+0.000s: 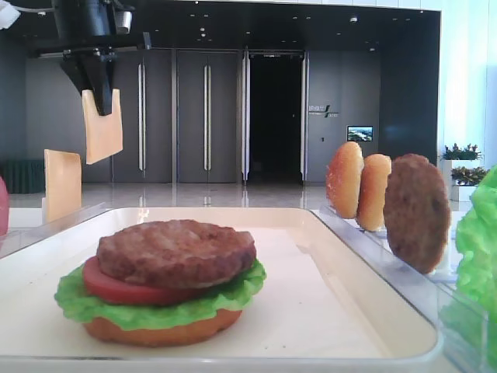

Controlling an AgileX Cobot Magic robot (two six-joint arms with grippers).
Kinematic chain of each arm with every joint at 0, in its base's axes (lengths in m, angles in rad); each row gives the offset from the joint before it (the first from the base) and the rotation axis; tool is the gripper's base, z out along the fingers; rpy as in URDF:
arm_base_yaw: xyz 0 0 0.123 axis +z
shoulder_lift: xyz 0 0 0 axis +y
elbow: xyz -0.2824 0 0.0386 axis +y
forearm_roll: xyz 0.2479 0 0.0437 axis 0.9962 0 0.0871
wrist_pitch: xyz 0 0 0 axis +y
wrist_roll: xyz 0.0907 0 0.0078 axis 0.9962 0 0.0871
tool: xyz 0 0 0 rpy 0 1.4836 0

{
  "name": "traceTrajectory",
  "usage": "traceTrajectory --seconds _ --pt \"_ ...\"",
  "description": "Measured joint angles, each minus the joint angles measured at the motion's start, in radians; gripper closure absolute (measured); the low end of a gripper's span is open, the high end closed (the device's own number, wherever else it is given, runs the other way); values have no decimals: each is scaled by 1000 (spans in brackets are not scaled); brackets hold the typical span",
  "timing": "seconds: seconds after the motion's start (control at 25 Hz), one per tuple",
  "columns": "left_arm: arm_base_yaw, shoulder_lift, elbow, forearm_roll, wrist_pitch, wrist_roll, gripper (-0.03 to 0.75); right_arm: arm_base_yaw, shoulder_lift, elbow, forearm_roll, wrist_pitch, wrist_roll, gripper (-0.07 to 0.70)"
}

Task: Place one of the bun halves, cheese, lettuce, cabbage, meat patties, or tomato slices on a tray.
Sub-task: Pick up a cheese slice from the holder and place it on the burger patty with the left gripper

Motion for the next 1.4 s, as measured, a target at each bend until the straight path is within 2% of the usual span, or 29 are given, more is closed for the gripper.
traceTrajectory --seconds 0.28,0.44,0.72,1.08,1.4 --pt "0 -65 3 -41 7 17 688 0 0 0 0 0 0 272" --pt "0 -147 75 -55 8 36 688 0 0 0 0 0 0 272" --pt "0 -402 326 -48 9 45 688 0 0 0 0 1 0 272" --pt "0 -716 715 -41 9 48 688 0 0 0 0 1 0 272" --pt "0 -951 965 -60 9 34 688 0 0 0 0 1 0 272"
